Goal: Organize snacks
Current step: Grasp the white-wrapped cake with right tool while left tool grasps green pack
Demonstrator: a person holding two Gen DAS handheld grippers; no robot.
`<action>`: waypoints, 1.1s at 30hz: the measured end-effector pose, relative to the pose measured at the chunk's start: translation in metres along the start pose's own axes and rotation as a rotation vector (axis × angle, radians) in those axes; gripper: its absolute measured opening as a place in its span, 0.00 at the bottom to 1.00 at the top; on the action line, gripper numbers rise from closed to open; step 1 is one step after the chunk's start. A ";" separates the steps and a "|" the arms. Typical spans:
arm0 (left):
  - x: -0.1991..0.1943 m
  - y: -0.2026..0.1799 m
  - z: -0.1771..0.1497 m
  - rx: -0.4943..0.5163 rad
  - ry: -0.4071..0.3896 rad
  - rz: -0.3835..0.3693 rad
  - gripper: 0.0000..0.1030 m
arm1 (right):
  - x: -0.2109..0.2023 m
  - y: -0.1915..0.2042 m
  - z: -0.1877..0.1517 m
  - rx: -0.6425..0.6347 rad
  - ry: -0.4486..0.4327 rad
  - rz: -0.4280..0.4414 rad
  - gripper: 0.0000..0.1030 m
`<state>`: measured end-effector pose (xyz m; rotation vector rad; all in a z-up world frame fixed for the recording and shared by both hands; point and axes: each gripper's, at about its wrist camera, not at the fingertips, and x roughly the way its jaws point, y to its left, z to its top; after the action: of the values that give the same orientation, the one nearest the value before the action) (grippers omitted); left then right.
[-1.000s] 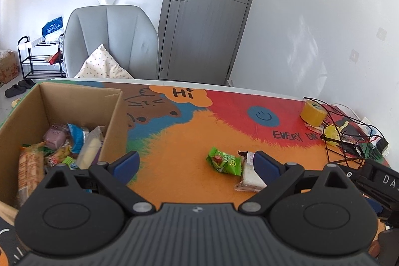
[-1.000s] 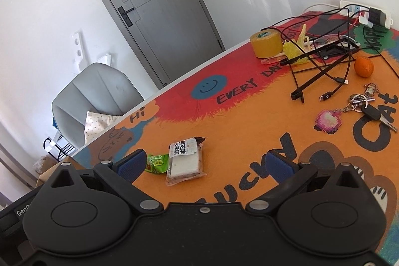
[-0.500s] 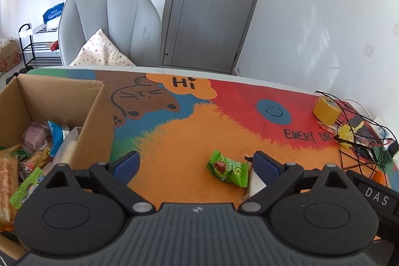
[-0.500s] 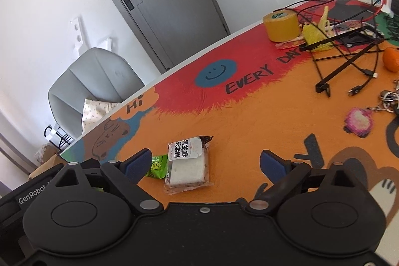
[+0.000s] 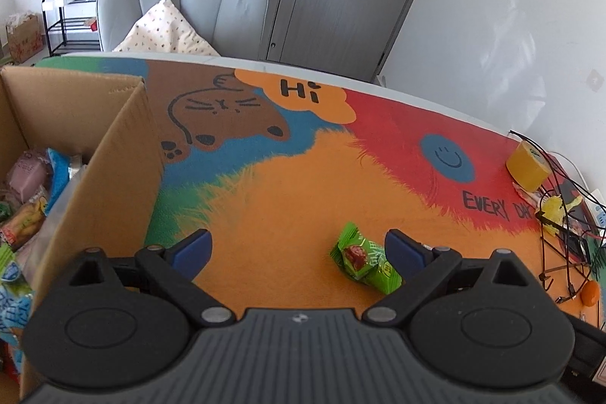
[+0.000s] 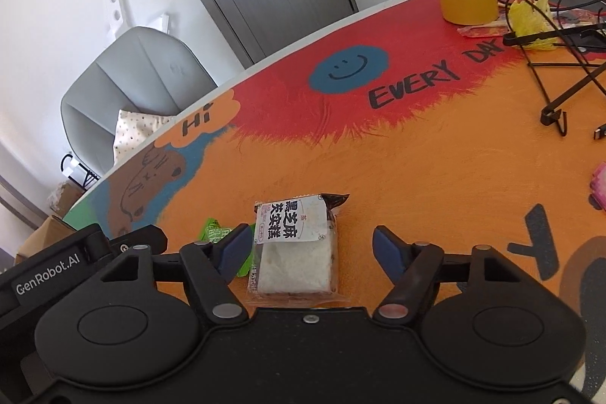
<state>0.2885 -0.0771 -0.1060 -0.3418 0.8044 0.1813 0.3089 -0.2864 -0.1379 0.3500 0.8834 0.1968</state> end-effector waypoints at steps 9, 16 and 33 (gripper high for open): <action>0.014 -0.001 0.000 -0.013 0.025 0.019 0.94 | 0.014 0.003 0.003 -0.036 0.003 -0.012 0.43; 0.022 -0.015 -0.003 0.020 0.035 0.020 0.94 | 0.007 -0.018 0.009 0.025 -0.013 -0.012 0.40; 0.038 -0.068 -0.023 0.213 -0.013 0.080 0.94 | -0.012 -0.065 0.007 0.116 -0.055 -0.011 0.40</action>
<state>0.3179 -0.1479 -0.1329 -0.1077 0.8165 0.1710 0.3086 -0.3519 -0.1492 0.4559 0.8445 0.1253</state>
